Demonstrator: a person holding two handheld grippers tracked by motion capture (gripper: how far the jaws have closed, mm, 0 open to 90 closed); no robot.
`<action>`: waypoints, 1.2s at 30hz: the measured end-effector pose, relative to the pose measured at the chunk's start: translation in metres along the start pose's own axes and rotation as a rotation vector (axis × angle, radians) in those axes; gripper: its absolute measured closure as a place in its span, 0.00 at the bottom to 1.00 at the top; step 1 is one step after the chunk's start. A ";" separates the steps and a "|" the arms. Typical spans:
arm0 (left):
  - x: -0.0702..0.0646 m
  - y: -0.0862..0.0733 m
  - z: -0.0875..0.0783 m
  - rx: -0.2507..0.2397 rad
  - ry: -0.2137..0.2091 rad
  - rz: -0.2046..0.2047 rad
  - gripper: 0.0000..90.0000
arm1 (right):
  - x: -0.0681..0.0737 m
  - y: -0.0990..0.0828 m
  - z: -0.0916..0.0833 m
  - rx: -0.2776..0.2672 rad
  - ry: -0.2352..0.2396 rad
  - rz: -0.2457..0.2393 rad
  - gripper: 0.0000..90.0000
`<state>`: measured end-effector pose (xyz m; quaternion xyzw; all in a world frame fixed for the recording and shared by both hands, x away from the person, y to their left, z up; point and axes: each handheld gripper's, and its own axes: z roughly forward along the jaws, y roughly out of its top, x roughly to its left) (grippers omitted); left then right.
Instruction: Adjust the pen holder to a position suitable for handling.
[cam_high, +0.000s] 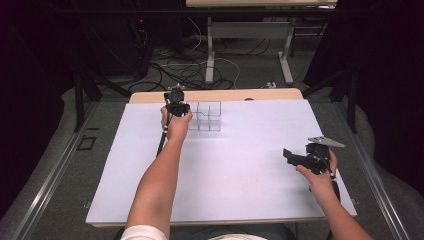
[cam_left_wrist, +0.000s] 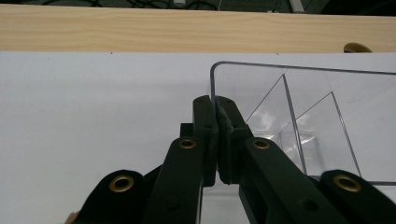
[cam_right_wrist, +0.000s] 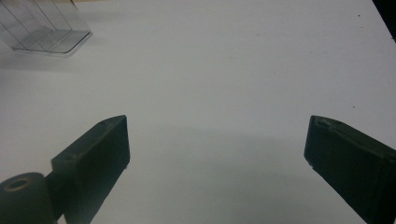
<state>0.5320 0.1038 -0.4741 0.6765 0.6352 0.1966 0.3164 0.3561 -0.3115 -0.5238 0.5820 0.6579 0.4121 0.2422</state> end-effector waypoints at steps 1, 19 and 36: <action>0.000 -0.001 -0.002 0.007 -0.003 0.007 0.98 | 0.000 0.000 0.000 -0.001 0.000 -0.006 0.07; -0.011 -0.023 -0.037 0.015 -0.050 -0.033 0.98 | 0.002 -0.001 0.001 0.006 -0.002 -0.008 0.07; -0.039 -0.039 -0.041 0.039 -0.070 0.026 0.98 | 0.004 -0.001 0.002 0.012 0.001 0.001 0.08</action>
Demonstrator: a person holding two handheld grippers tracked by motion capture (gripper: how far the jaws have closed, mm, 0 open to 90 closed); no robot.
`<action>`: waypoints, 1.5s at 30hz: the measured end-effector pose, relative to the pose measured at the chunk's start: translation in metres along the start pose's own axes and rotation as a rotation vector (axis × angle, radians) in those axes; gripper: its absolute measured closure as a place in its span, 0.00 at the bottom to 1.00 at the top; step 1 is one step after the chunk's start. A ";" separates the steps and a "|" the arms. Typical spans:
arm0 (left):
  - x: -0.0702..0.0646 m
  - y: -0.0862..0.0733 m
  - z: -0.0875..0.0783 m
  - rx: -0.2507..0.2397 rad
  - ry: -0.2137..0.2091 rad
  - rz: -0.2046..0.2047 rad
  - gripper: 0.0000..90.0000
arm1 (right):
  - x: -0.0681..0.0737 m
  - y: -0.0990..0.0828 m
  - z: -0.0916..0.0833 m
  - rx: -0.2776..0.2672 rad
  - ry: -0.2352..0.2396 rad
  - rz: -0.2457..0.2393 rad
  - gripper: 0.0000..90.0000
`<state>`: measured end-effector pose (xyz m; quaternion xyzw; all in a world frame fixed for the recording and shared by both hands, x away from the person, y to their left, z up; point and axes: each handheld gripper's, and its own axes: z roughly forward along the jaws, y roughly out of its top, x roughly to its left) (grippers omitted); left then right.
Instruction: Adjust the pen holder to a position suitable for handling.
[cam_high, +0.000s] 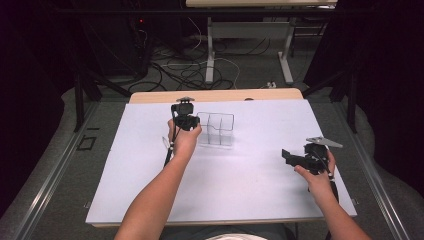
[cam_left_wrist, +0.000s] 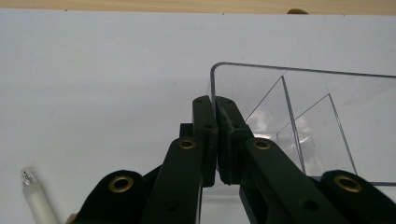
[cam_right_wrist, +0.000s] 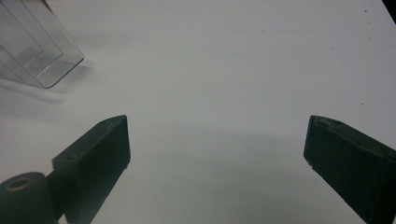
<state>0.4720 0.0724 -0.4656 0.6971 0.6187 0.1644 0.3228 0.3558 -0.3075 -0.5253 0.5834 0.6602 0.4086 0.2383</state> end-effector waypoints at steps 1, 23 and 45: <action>-0.001 0.000 0.000 0.005 -0.005 0.003 0.97 | 0.000 0.000 0.000 0.000 0.001 -0.001 0.08; -0.002 -0.018 -0.007 0.049 -0.103 -0.004 0.93 | 0.000 -0.001 0.002 0.007 0.005 -0.013 0.08; 0.007 -0.023 -0.018 0.038 -0.214 -0.039 0.79 | 0.001 -0.001 0.002 0.007 0.004 -0.016 0.08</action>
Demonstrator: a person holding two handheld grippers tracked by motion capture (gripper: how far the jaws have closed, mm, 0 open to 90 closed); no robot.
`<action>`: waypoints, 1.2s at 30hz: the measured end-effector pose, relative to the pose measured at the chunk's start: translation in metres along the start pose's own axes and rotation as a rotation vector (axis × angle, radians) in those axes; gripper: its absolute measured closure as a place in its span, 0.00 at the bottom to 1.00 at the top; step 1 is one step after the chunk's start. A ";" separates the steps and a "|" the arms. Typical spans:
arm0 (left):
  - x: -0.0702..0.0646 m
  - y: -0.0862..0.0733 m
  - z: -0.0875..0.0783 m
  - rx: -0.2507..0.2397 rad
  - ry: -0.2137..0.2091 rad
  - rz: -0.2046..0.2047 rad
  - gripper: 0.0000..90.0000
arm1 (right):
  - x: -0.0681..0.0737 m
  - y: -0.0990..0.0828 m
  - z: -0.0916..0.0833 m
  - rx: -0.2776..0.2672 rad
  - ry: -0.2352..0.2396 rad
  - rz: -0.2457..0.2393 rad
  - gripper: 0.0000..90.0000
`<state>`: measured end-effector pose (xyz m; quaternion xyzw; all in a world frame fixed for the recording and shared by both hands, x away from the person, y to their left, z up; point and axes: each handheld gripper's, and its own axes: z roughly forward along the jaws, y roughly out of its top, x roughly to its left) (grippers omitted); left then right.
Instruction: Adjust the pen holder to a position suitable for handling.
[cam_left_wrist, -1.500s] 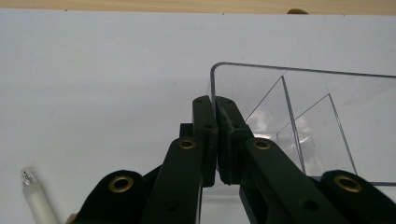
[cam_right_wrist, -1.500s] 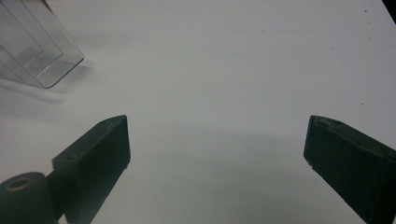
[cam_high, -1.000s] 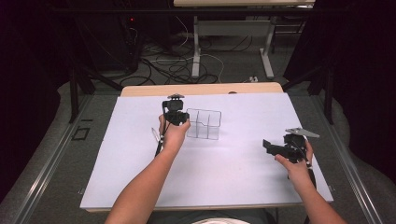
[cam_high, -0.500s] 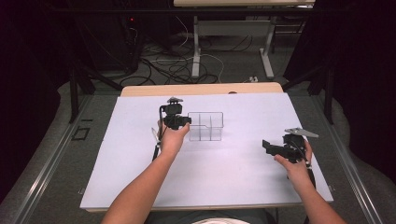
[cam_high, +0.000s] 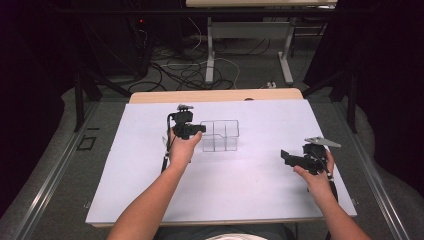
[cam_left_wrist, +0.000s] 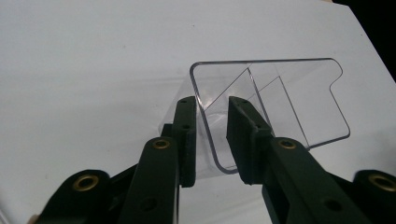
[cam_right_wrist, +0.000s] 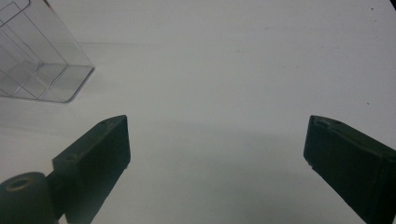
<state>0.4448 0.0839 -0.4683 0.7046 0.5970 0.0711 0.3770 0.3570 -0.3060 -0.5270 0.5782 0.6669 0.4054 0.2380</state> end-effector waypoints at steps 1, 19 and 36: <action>0.001 0.000 -0.001 -0.004 -0.007 -0.002 0.76 | 0.000 0.000 0.000 0.000 0.000 0.000 0.08; 0.028 0.007 -0.029 -0.090 -0.052 -0.072 0.54 | 0.002 0.000 0.000 0.000 -0.002 0.004 0.08; 0.068 0.008 -0.041 -0.119 -0.056 -0.168 0.38 | 0.001 0.001 0.000 -0.002 0.005 -0.006 0.08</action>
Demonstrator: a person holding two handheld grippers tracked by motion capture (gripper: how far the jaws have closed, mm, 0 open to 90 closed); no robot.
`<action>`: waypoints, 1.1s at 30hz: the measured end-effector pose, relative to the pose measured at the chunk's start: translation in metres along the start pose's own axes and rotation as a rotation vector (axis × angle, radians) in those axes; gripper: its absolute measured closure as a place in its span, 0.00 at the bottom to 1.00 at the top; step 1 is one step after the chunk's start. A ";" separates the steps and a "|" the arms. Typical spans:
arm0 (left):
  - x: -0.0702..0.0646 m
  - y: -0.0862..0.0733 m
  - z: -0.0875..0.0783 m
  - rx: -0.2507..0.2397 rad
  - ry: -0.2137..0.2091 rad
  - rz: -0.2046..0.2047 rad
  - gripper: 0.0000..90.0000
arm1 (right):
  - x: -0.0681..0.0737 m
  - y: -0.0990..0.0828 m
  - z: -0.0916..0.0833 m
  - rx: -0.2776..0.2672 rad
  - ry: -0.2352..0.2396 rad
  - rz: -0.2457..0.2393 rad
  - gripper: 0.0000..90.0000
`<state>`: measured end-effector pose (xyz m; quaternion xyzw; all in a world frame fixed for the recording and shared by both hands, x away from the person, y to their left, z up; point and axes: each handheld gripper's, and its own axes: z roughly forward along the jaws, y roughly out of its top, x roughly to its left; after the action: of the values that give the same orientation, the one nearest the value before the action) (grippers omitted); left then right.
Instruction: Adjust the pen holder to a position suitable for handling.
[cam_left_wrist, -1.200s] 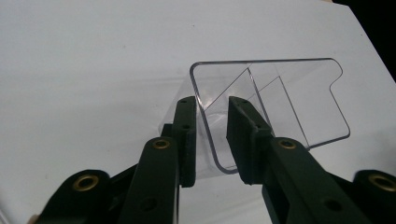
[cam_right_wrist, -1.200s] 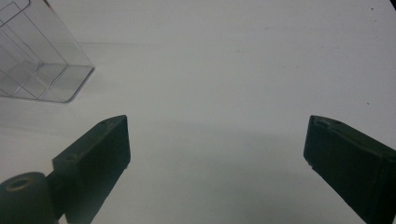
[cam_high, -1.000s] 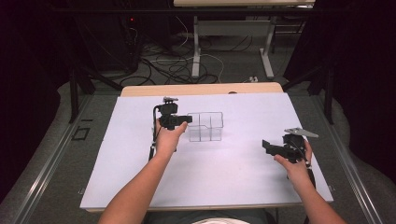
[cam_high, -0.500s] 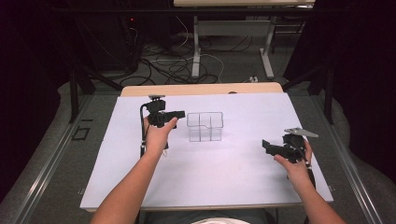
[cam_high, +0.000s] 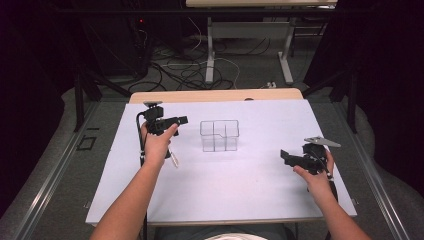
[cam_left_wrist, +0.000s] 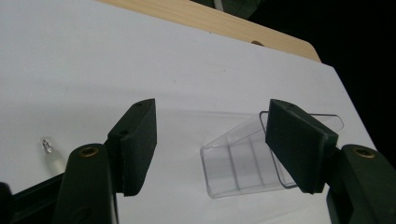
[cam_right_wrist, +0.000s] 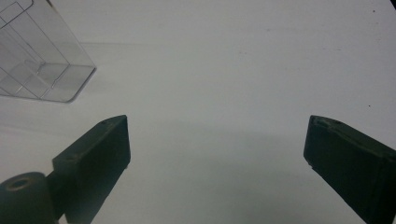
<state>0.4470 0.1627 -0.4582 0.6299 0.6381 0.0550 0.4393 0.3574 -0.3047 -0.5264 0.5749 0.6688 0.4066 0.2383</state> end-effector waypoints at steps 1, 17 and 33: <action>0.003 0.000 -0.001 0.008 0.003 0.004 0.38 | 0.000 0.000 0.000 0.001 0.001 0.000 0.08; 0.034 0.003 -0.006 -0.005 0.070 -0.068 0.24 | 0.001 -0.001 0.001 0.013 0.003 0.000 0.08; 0.055 0.005 0.003 0.049 0.124 -0.124 0.26 | 0.003 0.001 0.004 0.012 0.007 -0.008 0.08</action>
<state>0.4627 0.2093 -0.4844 0.5951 0.7031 0.0510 0.3860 0.3602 -0.3012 -0.5278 0.5724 0.6742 0.4037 0.2343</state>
